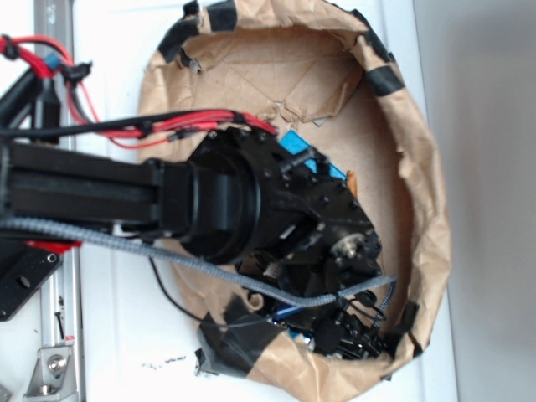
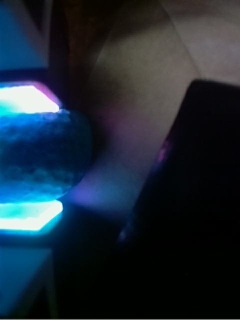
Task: Grab the blue ball.
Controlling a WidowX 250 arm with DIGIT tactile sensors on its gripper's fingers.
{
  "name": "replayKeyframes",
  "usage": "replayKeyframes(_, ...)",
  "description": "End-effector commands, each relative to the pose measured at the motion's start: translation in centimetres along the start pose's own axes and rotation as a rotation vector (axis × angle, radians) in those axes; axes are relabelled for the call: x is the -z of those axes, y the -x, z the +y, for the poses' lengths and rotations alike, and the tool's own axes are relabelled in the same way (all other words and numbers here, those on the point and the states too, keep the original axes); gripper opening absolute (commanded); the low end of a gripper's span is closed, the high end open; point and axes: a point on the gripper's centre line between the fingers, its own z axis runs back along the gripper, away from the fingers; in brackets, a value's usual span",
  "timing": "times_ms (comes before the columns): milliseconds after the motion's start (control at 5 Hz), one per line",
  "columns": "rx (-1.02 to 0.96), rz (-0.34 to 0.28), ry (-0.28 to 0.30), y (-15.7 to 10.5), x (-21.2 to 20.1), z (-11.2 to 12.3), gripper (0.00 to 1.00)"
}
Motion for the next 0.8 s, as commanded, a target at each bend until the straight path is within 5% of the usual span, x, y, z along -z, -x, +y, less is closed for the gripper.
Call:
replayKeyframes(0, 0.235, -0.348, 0.013, -1.9, -9.5, 1.4, 0.00)
replayKeyframes(400, 0.327, -0.711, -0.022, -1.7, -19.0, 3.3, 0.00)
replayKeyframes(600, 0.443, -0.801, -0.102, -0.6, -20.2, 3.8, 0.00)
